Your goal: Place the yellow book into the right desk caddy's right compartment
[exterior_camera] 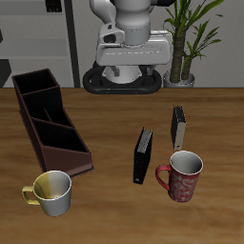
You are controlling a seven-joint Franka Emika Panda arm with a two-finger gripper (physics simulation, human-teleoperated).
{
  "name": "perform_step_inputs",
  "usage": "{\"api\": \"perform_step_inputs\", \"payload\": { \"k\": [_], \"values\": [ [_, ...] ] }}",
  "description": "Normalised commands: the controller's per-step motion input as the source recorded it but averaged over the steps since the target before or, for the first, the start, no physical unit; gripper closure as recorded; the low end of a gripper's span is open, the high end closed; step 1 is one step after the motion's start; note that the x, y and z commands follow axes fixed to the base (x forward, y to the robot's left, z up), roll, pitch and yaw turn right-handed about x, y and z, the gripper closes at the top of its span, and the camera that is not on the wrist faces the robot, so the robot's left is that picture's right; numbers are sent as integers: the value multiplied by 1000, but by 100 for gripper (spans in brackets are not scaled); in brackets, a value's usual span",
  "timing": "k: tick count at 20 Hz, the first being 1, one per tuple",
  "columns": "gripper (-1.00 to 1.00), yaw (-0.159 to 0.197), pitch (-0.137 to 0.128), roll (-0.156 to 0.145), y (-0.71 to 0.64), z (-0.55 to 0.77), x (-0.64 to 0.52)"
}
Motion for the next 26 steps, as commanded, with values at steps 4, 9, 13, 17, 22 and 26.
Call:
{"api": "perform_step_inputs", "payload": {
  "k": [4,9,13,17,22,26],
  "values": [
    [-100,-61,-16,-23,416,-40,-107],
    [-100,-48,-29,-9,604,-25,-175],
    [-100,33,-46,34,665,-72,-150],
    [-100,3,-8,-2,437,-166,-71],
    [-100,29,-2,4,232,-184,-69],
    [-100,54,-11,5,97,-321,-68]
  ]
}}
